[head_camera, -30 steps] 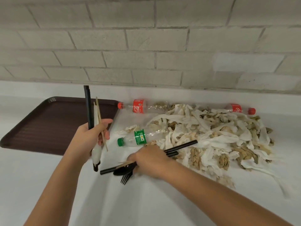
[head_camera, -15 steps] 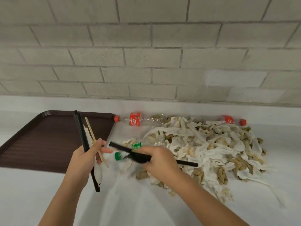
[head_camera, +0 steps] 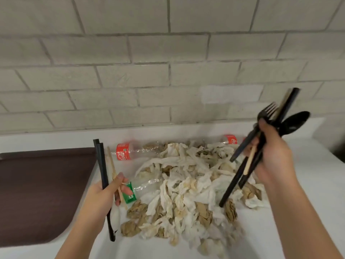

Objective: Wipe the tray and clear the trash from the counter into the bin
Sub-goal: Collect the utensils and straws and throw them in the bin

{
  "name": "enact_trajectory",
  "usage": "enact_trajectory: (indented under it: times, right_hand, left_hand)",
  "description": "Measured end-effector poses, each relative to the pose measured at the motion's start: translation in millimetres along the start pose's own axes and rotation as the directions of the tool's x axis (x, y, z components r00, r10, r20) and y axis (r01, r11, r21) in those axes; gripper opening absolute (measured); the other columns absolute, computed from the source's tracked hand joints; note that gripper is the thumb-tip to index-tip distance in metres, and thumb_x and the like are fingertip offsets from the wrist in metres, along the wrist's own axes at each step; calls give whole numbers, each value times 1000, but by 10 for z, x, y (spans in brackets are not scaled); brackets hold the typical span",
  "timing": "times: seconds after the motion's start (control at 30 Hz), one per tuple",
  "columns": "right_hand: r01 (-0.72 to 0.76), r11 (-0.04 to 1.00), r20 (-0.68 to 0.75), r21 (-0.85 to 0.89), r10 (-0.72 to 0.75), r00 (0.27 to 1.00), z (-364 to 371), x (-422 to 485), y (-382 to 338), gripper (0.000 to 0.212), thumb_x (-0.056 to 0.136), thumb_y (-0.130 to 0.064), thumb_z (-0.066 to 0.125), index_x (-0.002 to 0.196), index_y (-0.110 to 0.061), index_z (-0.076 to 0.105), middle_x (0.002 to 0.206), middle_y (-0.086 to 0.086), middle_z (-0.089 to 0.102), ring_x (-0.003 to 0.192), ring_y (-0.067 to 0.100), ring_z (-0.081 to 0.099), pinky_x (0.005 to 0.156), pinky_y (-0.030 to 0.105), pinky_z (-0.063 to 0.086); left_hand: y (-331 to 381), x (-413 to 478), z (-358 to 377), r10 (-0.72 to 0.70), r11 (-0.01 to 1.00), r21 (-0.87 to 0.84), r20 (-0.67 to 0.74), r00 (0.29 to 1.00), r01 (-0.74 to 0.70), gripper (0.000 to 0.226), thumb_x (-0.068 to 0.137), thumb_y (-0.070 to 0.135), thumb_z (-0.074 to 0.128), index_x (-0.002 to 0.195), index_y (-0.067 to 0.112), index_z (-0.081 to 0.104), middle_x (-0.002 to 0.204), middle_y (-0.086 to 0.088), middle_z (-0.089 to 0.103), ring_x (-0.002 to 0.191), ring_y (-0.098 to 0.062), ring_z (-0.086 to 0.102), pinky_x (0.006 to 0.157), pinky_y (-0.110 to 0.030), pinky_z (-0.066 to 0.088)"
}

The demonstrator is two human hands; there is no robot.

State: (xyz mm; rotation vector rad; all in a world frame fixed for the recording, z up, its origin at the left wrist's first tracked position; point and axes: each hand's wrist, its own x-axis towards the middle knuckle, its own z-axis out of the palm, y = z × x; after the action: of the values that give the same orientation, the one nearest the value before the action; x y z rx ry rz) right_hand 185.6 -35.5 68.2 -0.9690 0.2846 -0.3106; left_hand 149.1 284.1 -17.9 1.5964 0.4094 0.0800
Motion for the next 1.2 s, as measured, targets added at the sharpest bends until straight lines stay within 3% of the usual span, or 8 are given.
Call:
enact_trajectory:
  times: [0.23, 0.37, 0.5, 0.7, 0.8, 1.03, 1.1, 1.2]
  right_hand:
    - [12, 999, -139, 39, -6, 990, -628, -147, -106, 27, 96, -28, 50, 71, -17, 51, 49, -5, 36, 42, 10, 34, 41, 20, 30]
    - [0, 999, -175, 41, 8, 985, -961, -512, -176, 30, 96, -30, 48, 69, -18, 50, 49, -5, 34, 39, 9, 30, 38, 19, 28]
    - [67, 997, -268, 33, -56, 962, -1307, -1037, -228, 28, 97, -31, 46, 71, -20, 49, 52, -5, 37, 41, 9, 33, 39, 17, 31]
    - [224, 974, -415, -20, -212, 885, -1868, -1821, -400, 35, 97, -32, 45, 66, -20, 55, 54, -4, 42, 45, 11, 36, 42, 16, 31]
    - [287, 956, -478, -65, -282, 832, -2203, -2195, -535, 31, 97, -33, 47, 69, -21, 53, 54, -6, 45, 47, 10, 42, 47, 16, 37]
    - [248, 936, -631, -249, -351, 691, -3305, -2862, -859, 21, 92, -35, 54, 76, -23, 58, 53, -10, 55, 54, 3, 57, 64, 26, 49]
    - [226, 940, -624, -258, -340, 703, -3706, -2954, -905, 23, 89, -37, 57, 71, -23, 61, 54, -11, 55, 55, 5, 56, 67, 28, 47]
    - [182, 945, -604, -273, -316, 732, -4309, -3025, -857, 32, 93, -30, 53, 63, -23, 63, 53, -10, 52, 51, 5, 50, 59, 23, 46]
  left_hand:
    - [56, -228, 388, -28, 1000, 17, 125, 992, 26, 32, 90, 37, 55, 84, 7, 65, 50, 0, 48, 47, -14, 37, 54, -28, 33]
    - [64, -565, 600, -68, 998, 27, 306, 950, 63, 34, 89, 39, 53, 78, 8, 61, 47, 2, 42, 43, -11, 35, 48, -23, 31]
    - [-61, -925, 864, -121, 993, 56, 479, 869, 107, 37, 86, 43, 54, 75, 8, 61, 45, 1, 42, 42, -11, 37, 43, -19, 31]
    - [-198, -1583, 1309, -249, 965, 129, 713, 656, 227, 43, 81, 49, 53, 81, 7, 57, 48, -1, 40, 42, -13, 33, 47, -24, 29]
    - [-256, -1992, 1484, -263, 960, 149, 766, 587, 235, 47, 75, 55, 51, 80, 8, 54, 49, -1, 38, 42, -14, 30, 47, -24, 28]
    - [-631, -3237, 2164, -136, 945, -105, 737, 662, 311, 62, 67, 74, 49, 65, 13, 57, 41, -4, 33, 36, -15, 24, 41, -26, 26]
    - [-796, -3631, 2437, -125, 940, -131, 725, 678, 314, 58, 69, 71, 49, 63, 14, 59, 40, -4, 33, 35, -14, 25, 40, -25, 28]
    - [-1114, -4200, 2838, -65, 960, -145, 721, 690, 241, 42, 78, 58, 57, 60, 20, 60, 43, -5, 36, 40, -15, 31, 45, -25, 34]
